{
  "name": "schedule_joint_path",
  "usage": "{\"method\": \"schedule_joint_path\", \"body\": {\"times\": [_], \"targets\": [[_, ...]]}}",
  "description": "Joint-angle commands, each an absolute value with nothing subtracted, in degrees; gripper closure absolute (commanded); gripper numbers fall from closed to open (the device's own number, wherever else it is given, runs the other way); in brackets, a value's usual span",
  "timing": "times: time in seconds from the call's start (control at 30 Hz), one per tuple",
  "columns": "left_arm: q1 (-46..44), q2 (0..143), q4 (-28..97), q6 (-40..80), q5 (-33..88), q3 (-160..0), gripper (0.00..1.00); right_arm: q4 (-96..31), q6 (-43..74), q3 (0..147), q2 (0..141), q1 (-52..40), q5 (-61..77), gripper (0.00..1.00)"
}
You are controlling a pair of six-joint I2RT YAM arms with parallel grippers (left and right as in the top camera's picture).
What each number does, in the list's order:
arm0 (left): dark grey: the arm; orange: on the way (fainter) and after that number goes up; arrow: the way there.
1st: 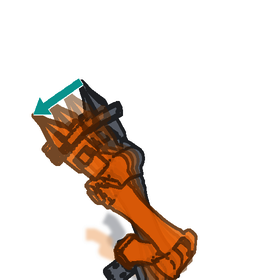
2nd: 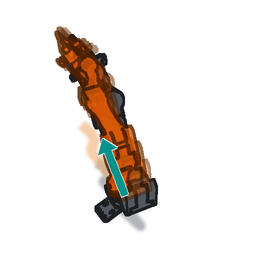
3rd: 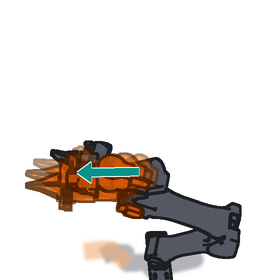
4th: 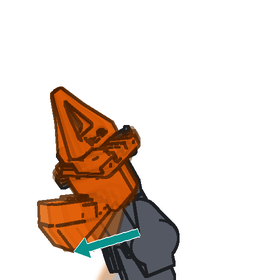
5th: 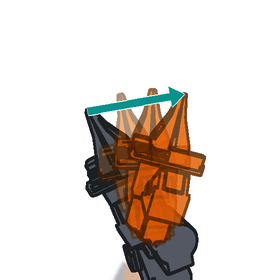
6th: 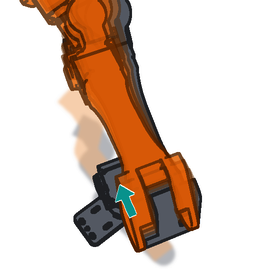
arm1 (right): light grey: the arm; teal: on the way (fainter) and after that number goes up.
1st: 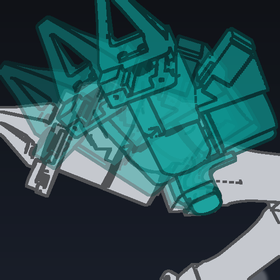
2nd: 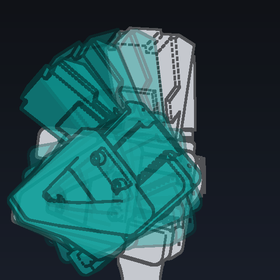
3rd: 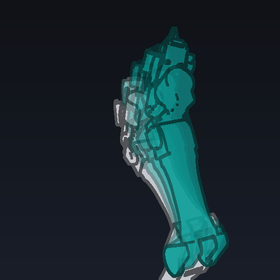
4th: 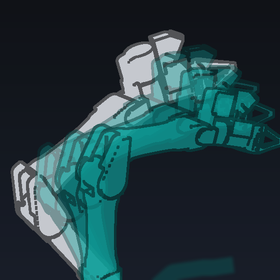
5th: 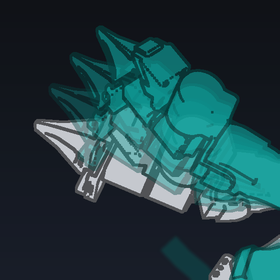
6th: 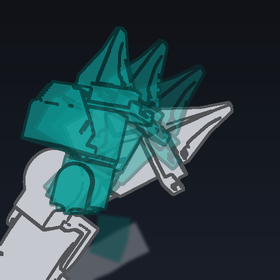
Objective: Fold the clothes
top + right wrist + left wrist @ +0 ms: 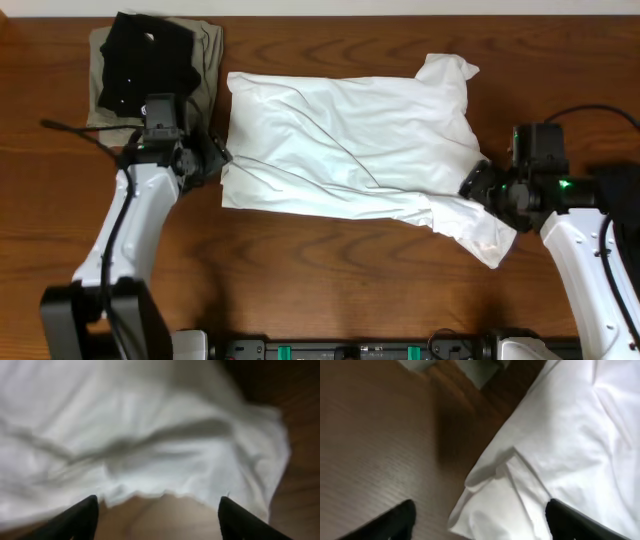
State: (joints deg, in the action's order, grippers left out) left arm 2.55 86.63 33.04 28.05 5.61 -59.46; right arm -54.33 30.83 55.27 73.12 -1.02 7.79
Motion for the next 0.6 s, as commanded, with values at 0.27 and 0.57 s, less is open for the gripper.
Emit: {"method": "schedule_joint_path", "body": {"times": [0.27,0.57], "targets": [[2.5,85.0,35.2,27.5,5.3,-59.1,0.07,-55.7,28.9,47.9,76.0,-13.7,7.2,0.36],[2.5,85.0,36.1,27.5,5.3,-59.1,0.06,-51.9,37.6,47.9,81.5,-20.3,-9.7,0.46]]}}
